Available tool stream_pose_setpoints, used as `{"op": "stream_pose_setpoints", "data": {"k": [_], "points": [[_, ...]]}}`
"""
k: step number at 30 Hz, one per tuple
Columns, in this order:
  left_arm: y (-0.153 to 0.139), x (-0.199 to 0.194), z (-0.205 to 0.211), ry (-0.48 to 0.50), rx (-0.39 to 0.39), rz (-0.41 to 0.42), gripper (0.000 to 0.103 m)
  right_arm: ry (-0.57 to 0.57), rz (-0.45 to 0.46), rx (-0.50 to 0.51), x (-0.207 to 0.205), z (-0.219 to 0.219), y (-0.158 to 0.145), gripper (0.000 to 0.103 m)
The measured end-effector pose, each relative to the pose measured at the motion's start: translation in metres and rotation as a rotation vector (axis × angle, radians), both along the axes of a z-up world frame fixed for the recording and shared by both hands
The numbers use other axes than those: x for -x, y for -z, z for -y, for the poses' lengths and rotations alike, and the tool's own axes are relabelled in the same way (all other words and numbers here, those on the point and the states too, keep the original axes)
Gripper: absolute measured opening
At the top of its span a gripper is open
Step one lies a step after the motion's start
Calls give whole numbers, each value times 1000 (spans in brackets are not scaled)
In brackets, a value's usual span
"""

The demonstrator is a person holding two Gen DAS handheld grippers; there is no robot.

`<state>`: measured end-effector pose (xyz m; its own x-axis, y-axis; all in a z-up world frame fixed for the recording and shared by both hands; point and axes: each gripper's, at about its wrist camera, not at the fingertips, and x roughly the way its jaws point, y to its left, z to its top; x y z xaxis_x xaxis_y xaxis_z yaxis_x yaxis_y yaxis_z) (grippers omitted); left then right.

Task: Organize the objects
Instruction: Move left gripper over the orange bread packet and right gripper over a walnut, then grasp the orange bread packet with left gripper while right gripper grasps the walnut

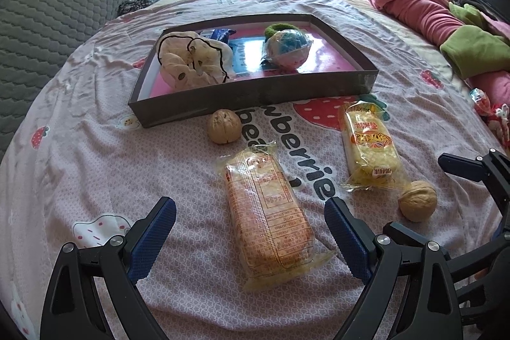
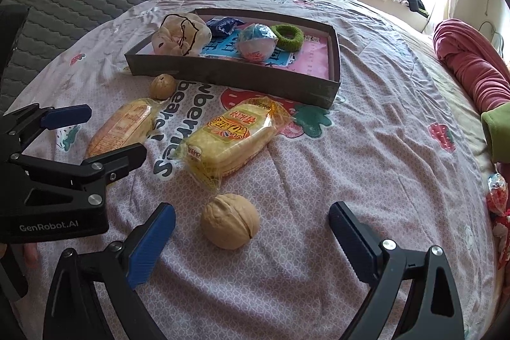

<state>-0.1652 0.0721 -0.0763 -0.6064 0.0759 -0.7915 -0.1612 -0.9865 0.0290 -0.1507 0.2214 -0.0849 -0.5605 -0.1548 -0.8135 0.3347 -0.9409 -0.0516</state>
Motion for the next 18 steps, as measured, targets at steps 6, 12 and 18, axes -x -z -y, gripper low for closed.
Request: {"op": "stream_pose_setpoints", "data": {"k": [6, 12, 18], "points": [[3, 0, 0, 9, -9, 6, 85, 5, 9, 18, 0, 1, 3, 90], [8, -1, -2, 17, -11, 19, 69, 6, 9, 30, 0, 1, 3, 80], [9, -2, -4, 33, -32, 28, 54, 7, 4, 35, -2, 3, 2, 68]]}}
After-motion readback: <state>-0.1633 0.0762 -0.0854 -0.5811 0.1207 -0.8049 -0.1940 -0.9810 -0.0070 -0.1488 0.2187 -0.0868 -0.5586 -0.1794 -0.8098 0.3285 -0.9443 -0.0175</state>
